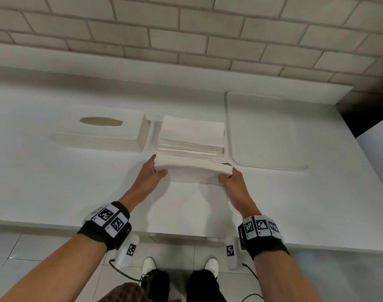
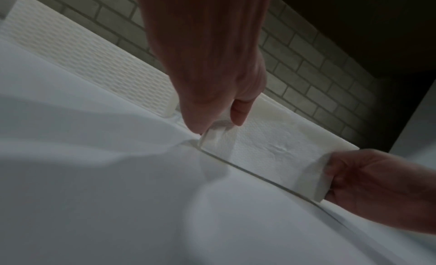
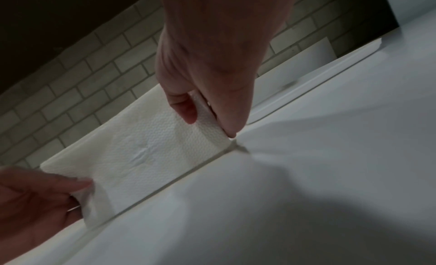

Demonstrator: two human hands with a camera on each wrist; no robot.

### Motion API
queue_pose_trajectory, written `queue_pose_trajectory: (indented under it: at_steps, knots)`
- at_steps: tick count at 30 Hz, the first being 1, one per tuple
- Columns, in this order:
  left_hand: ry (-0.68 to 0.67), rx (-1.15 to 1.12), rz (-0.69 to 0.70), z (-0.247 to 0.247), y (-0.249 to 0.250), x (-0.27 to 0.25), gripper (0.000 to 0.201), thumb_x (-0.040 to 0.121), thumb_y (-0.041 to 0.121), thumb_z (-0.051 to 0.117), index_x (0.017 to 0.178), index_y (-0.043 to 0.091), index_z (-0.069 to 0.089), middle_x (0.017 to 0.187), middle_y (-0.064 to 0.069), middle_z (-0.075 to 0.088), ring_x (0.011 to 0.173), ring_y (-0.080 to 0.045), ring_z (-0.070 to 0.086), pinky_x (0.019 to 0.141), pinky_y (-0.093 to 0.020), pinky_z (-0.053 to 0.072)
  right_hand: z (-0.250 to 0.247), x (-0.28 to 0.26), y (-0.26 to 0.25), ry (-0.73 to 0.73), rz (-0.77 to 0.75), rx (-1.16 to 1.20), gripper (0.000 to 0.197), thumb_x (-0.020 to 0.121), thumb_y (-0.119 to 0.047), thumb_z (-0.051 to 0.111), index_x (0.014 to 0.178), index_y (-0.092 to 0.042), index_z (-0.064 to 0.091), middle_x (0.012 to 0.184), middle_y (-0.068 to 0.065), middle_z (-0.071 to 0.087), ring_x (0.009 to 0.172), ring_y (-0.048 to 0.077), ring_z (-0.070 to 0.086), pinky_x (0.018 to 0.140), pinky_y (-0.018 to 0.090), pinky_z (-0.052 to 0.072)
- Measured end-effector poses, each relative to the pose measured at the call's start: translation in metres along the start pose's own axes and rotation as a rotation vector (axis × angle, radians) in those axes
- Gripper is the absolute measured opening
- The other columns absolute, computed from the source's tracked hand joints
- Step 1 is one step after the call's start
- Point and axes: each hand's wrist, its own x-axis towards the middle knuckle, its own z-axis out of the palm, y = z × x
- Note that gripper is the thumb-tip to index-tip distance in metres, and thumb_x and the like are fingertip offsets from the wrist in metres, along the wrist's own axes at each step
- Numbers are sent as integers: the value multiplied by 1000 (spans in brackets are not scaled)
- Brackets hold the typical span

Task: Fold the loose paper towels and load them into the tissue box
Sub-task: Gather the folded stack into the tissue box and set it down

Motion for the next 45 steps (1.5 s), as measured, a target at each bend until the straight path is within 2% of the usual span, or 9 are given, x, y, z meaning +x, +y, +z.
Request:
queue_pose_trajectory:
  at_steps: [7,12,18,24,27,34,37,41,45]
  knots:
    - [-9,21,13,-1,-4,2,46,89,-10,53,123,20,46,116,6,61,106,-5,58,92,-22,45,-3,0,7,30,-29,-53,43,84,0,43,109,-28,65,104,15,71,82,35,62,78,37,49]
    - [5,24,35,2,-4,1,38,90,-11,49,115,19,46,104,11,59,96,2,56,82,-14,44,-2,2,10,49,-37,-42,44,84,0,42,112,-25,65,98,8,72,82,20,56,75,32,46]
    - [23,55,26,2,-3,-1,31,93,-3,52,115,16,41,88,12,53,80,-3,51,65,-3,41,-5,2,14,44,-1,-67,45,83,-14,46,126,-17,57,113,8,70,100,22,64,96,43,50]
    - [102,-51,16,-3,11,4,33,91,2,58,122,13,52,114,-1,66,104,-15,63,94,-30,48,-13,-1,-7,88,-43,113,27,91,-3,58,116,-12,61,110,7,72,105,24,68,91,35,52]
    - [168,-128,1,-9,44,24,30,87,-1,62,113,13,59,108,-2,68,100,-18,65,92,-32,50,-19,15,-39,131,-63,184,28,87,-4,65,115,-8,64,108,11,74,103,32,68,90,44,51]
    - [273,-128,-82,-14,110,97,17,77,-5,68,87,9,70,90,-8,69,89,-25,63,74,-28,47,-13,82,-109,315,-102,-35,15,82,-4,67,95,-11,72,88,7,71,83,21,64,82,37,54]
    - [334,-56,-180,-10,109,118,33,78,-2,69,110,0,68,114,-17,68,103,-30,64,78,-29,47,-8,99,-109,359,-21,-122,12,83,-6,66,92,-11,70,92,8,70,91,24,67,88,38,55]
    - [347,0,-236,-7,100,129,43,80,-2,69,123,-5,60,127,-19,62,109,-29,62,84,-31,51,-4,113,-96,349,55,-139,25,81,-10,67,105,-6,72,96,9,69,80,20,60,70,26,46]
    - [323,40,-254,-6,93,131,43,84,-1,65,126,-4,57,129,-17,61,114,-32,60,81,-29,45,0,116,-91,347,92,-184,8,80,-6,65,74,-10,68,71,4,60,69,22,54,61,28,43]
